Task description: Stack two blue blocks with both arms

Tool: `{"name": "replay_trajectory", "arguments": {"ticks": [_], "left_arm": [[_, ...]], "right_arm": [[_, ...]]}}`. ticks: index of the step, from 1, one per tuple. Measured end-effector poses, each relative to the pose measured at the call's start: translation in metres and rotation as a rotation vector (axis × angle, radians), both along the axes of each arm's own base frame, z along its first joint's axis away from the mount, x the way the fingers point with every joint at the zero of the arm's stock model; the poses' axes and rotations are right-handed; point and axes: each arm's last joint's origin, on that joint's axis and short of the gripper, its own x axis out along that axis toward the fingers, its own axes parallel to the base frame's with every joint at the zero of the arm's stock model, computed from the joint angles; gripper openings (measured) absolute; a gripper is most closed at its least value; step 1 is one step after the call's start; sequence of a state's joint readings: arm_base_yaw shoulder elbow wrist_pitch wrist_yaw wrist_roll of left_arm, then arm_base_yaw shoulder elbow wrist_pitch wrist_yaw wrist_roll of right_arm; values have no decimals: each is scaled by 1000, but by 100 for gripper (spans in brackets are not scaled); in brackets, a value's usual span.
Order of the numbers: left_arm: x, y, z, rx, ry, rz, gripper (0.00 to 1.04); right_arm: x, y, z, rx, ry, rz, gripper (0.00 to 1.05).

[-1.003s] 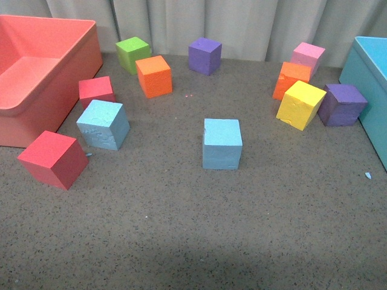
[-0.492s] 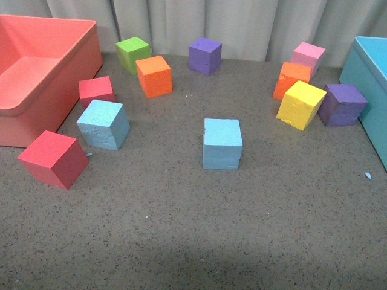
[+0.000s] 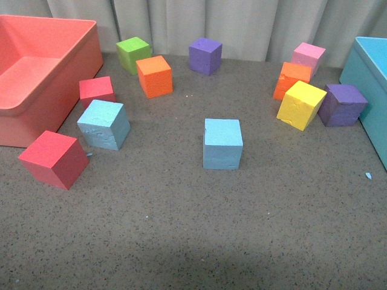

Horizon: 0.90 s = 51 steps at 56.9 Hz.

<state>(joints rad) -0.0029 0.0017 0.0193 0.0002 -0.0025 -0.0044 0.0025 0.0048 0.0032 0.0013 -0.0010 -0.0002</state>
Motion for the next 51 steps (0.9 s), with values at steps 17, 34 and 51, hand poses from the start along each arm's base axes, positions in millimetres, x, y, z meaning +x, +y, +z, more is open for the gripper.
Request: {"name": "replay_trajectory", "arguments": {"ticks": [17,34,51], "left_arm": [[11,0,-4,-113,336,6,98],[123,-10,27,-119,453,-109,98],[259,-24,-16,-63,828,-153,98]], "right_arm": [[0,0,0,0,-1,0,81],[0,0,0,0,-1,0,95],[0,0,0,0,0,0,95]]}}
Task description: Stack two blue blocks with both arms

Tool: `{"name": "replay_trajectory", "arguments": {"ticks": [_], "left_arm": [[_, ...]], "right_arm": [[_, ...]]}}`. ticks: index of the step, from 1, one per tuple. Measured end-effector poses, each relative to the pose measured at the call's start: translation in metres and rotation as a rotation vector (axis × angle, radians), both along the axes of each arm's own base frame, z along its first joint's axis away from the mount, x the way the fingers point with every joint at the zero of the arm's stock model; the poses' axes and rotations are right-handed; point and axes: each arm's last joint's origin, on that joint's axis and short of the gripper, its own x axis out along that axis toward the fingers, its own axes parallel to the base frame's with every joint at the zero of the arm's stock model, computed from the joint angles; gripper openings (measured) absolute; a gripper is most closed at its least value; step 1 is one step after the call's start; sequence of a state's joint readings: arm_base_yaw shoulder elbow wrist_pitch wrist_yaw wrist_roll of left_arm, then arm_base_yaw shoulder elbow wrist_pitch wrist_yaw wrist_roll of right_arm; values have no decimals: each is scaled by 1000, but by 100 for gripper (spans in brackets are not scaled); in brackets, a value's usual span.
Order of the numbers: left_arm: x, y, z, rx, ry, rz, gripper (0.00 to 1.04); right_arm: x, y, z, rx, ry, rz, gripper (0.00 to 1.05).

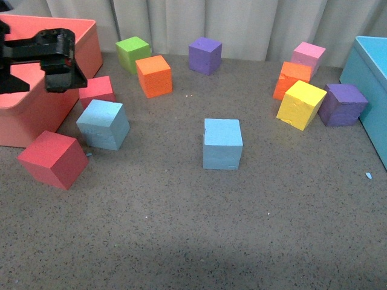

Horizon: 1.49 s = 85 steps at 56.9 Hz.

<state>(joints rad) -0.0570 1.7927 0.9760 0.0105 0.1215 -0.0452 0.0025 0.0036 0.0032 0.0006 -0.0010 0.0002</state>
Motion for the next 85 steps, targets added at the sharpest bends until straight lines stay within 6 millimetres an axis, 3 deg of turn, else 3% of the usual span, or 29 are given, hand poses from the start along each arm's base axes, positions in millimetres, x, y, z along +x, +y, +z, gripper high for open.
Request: {"name": "replay_trajectory", "arguments": {"ticks": [10,38,52,63,70,78,85], "left_arm": [[34,-13,-17,63,79,-30,98],[72,-37,-61,77,283,-32,98],[77,-41,-77,111,337,-5,62],[78,-45,-74,93,338,-9,49],[72,-53,-65,67,330,-19,47],[62,-70,-37,53,287,-5,47],[50,-103,-3,15,237,7,47]], "right_arm": [[0,0,0,0,0,0,95],[0,0,0,0,0,0,95],[0,0,0,0,0,0,95],[0,0,0,0,0,0,95],[0,0,0,0,0,0,95],[0,0,0,0,0,0,95],[0,0,0,0,0,0,95]]}}
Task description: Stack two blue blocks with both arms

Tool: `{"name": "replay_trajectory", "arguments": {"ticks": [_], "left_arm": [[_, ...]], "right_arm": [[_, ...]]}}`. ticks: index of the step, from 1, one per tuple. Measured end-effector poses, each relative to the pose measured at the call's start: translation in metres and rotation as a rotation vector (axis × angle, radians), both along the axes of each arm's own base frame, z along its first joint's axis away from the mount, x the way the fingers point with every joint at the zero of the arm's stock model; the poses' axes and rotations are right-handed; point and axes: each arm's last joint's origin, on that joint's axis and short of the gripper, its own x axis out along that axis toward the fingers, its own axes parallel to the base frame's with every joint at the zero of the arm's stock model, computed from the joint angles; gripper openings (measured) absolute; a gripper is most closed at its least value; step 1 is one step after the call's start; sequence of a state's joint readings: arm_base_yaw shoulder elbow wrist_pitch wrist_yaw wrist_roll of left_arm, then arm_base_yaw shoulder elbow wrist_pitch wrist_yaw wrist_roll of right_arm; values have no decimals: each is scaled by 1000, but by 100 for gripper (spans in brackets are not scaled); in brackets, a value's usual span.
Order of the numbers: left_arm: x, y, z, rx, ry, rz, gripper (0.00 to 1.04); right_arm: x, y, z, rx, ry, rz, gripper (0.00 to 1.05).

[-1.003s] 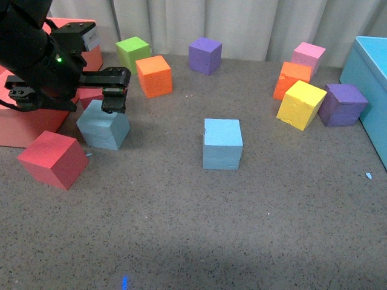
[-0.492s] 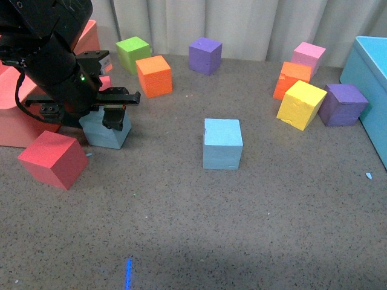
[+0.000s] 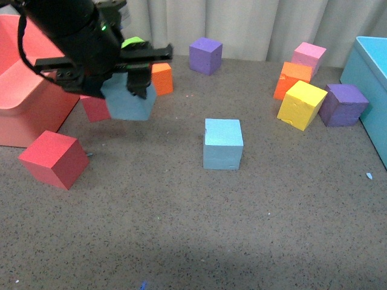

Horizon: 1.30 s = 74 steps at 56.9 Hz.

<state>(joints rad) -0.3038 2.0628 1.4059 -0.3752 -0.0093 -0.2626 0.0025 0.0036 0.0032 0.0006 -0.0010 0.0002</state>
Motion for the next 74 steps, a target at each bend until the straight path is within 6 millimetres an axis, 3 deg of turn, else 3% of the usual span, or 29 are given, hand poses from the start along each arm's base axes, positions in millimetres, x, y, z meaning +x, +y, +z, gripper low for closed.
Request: {"name": "replay_trajectory", "arguments": {"ticks": [6,15,30,45,74], "left_arm": [[-9,-36,13,-16,-25,-5,47],[-24,-82,17,-36,-8,-23,47],[-35,-126,9,-27,3,-26,47],[-29,-131,-8,11,23,6,45],[-26,-131,-9,19,47,17,45]], "right_arm": [[0,0,0,0,0,0,95],[0,0,0,0,0,0,95],[0,0,0,0,0,0,95],[0,0,0,0,0,0,95],[0,0,0,0,0,0,95]]}}
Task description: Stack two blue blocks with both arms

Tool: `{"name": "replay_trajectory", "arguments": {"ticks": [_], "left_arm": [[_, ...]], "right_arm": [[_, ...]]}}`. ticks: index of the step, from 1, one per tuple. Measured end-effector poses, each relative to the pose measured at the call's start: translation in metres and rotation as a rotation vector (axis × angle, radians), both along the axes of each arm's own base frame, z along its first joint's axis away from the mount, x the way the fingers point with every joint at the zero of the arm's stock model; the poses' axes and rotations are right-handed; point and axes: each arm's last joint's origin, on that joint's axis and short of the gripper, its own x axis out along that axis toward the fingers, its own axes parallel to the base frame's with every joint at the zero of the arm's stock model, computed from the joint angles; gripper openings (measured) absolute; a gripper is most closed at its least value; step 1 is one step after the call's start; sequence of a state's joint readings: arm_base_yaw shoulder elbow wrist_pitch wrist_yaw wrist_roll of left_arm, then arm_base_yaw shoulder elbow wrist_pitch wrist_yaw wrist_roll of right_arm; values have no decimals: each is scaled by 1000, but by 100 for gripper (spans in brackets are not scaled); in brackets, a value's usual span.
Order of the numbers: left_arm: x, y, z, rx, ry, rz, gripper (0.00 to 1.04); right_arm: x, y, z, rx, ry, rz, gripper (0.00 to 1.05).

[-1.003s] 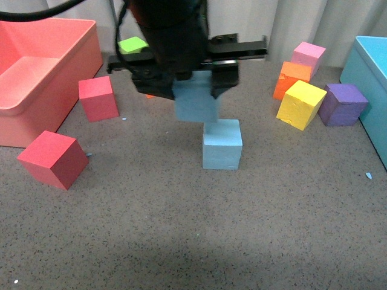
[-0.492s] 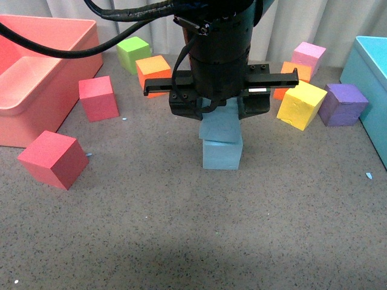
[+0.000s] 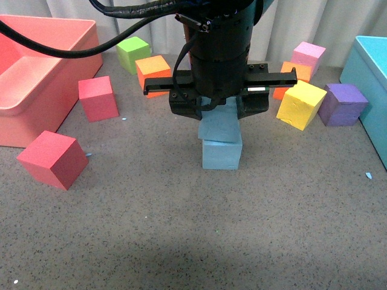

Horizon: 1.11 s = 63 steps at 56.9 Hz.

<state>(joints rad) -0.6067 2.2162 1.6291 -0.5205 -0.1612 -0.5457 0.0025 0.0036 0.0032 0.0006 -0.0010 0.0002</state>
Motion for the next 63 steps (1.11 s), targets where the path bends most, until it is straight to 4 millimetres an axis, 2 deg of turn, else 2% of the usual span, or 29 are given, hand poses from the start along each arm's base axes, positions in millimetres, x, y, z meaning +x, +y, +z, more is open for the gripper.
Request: {"name": "replay_trajectory", "arguments": {"ticks": [38,51,55,58,63], "left_arm": [[-1,-8,0,-13,22,5,45],[-5,-10,-1,-21,53,-6,79],[-6,-11,3,-41,57,-11,94],[-6,-11,7,-49,46,-12,100],[-6,-9,21,-73,17,-9,98]], "right_arm": [[0,0,0,0,0,0,95],[0,0,0,0,0,0,95],[0,0,0,0,0,0,95],[0,0,0,0,0,0,95],[0,0,0,0,0,0,95]]}}
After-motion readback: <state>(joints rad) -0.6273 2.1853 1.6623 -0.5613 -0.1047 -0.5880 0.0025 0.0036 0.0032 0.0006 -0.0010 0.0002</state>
